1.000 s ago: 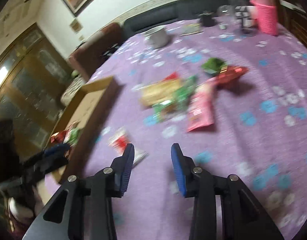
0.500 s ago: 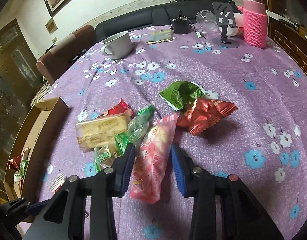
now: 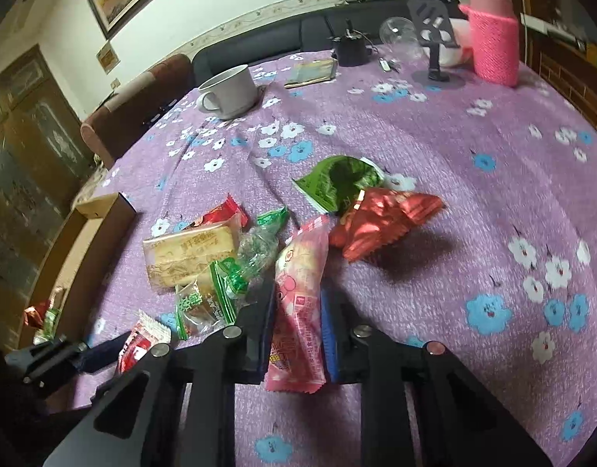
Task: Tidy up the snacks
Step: 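Grasp a white-and-red candy with the left tool while the right tool grasps the pink Melody packet, then carry both packets to the cardboard box and open both tools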
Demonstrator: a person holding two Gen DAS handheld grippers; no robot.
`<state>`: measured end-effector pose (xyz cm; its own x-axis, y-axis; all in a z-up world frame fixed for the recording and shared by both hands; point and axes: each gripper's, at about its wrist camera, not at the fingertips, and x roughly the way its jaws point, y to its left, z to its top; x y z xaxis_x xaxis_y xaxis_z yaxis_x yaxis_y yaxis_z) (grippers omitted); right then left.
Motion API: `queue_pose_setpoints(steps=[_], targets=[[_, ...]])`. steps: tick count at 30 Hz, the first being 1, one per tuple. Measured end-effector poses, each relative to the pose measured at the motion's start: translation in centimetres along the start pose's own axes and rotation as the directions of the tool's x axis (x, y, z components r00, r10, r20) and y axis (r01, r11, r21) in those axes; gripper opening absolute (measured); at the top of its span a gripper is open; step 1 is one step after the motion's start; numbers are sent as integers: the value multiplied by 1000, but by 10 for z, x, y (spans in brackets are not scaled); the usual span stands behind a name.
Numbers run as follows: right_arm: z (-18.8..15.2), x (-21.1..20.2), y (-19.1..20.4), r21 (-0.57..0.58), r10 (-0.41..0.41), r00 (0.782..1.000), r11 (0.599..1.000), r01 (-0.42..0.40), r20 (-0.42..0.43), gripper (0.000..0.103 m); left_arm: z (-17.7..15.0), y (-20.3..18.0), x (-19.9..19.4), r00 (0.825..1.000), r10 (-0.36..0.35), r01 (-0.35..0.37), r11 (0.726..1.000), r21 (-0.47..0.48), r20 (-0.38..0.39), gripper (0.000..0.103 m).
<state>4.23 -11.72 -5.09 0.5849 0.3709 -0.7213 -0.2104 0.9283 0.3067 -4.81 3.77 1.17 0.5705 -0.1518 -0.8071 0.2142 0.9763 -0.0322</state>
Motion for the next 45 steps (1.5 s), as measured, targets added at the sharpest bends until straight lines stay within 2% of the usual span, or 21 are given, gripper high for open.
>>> queue_pose_setpoints(steps=[1,6,10,15,17,20,27,29,33,37,41,43,44,45], targets=[[0,-2,-1,7,0,1000,1000,0,4,20,-1,4,-2,999,-33,33,999,-20,-3,27],[-6,-14,-4,45,11,999,999,-13,40,20,-11,23,-18,995,-96,97,991,-98,11,26],[-14,-34,1,60,54,995,996,-59,85,20,-19,45,-43,988,-139,147,975,-167,63,26],[-25,-58,16,66,101,988,992,-110,120,20,-28,74,-77,980,-143,171,961,-220,136,27],[-26,-65,29,47,134,985,989,-140,114,20,-32,90,-88,975,-150,188,949,-254,161,27],[-22,-70,55,-7,168,981,986,-168,96,20,-36,119,-101,974,-123,177,937,-300,191,27],[-14,-46,136,-109,279,960,954,-280,-26,20,-33,192,-100,985,-23,87,920,-382,168,27],[-13,-34,159,-136,296,953,944,-301,-58,20,-32,214,-95,989,-14,76,908,-411,150,27],[-11,-8,205,-204,290,950,929,-308,-116,20,-29,247,-78,994,12,39,888,-458,108,27],[-13,21,240,-250,267,950,920,-301,-163,20,-30,263,-68,996,18,25,874,-486,83,27],[-15,41,256,-257,262,947,917,-305,-188,23,-33,271,-65,996,-8,55,852,-520,91,29],[-15,45,257,-242,273,943,918,-315,-191,30,-37,273,-69,994,-29,84,839,-538,109,35],[-14,44,256,-236,277,943,919,-315,-183,35,-38,274,-70,992,-36,94,833,-545,117,43],[-13,41,253,-230,282,944,920,-316,-170,35,-40,274,-73,992,-35,97,830,-549,123,47]])
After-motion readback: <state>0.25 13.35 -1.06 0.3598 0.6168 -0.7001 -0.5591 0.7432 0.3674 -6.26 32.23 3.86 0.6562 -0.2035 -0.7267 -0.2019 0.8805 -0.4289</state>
